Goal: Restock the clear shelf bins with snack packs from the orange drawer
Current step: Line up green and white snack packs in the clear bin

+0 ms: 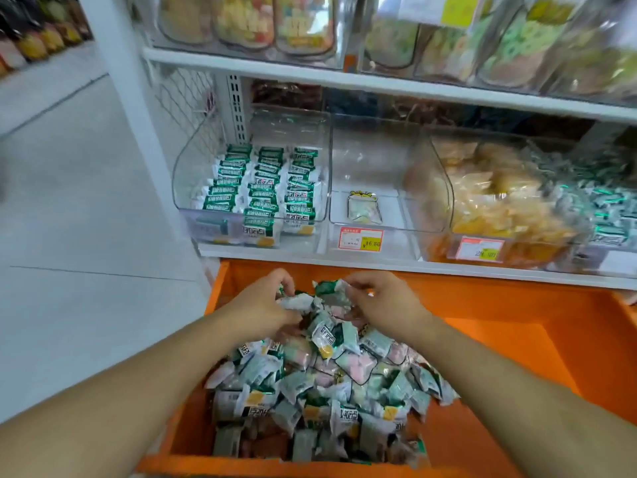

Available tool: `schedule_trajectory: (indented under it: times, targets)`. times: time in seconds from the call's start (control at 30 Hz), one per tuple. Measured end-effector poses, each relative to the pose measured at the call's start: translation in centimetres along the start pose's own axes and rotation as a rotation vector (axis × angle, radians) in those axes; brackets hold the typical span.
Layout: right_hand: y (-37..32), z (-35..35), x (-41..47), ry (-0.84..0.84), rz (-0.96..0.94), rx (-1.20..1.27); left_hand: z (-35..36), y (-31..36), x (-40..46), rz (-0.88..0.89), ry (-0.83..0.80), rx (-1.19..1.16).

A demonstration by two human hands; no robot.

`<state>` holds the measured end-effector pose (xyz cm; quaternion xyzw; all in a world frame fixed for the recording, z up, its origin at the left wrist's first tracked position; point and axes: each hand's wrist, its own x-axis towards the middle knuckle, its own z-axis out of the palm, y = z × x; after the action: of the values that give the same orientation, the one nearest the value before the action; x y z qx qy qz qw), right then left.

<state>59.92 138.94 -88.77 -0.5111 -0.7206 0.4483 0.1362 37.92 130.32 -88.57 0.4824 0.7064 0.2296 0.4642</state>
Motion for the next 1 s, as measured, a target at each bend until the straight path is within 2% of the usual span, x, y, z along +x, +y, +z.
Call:
schedule_trajectory:
  times: [0.07, 0.17, 0.23, 0.3, 0.37, 0.53, 0.67, 0.77, 0.83, 0.93, 1.0]
  targets:
    - [-2.7, -1.7, -2.6, 0.020, -0.038, 0.116, -1.2, 2.2, -2.2, 0.058, 0.017, -0.005]
    - [-5.6, -3.2, -5.7, 0.054, -0.135, 0.143, -2.8, 4.7, -5.5, 0.103, 0.041, -0.091]
    - [-7.0, -3.4, -7.3, 0.061, -0.193, 0.170, -3.2, 5.4, -6.8, 0.113, 0.009, -0.318]
    - [-7.9, -3.5, -8.2, 0.081, -0.207, 0.194, -3.3, 5.7, -7.6, 0.101, -0.001, -0.648]
    - [-8.4, -3.8, -8.4, 0.123, -0.234, 0.196, -3.3, 5.5, -7.5, 0.116, 0.075, -0.780]
    - [-8.9, -4.8, -7.5, 0.239, -0.343, 0.105, -3.4, 6.2, -6.9, 0.123, 0.218, -0.623]
    - [-9.0, -5.0, -6.2, 0.317, -0.424, 0.058, -3.5, 6.8, -5.9, 0.119, 0.201, -0.588]
    - [-9.2, -4.7, -5.5, 0.310, -0.447, 0.076, -3.1, 7.1, -5.0, 0.093, 0.212, -0.562]
    - [-9.1, -4.4, -5.2, 0.304, -0.461, 0.035, -2.9, 7.4, -4.5, 0.076, 0.193, -0.645]
    - [-9.0, -4.0, -4.7, 0.310, -0.477, 0.011, -2.9, 7.9, -4.2, 0.076, 0.084, -0.889]
    - [-9.0, -3.8, -4.6, 0.297, -0.497, 0.034, -2.8, 8.1, -4.2, 0.080, 0.068, -0.931]
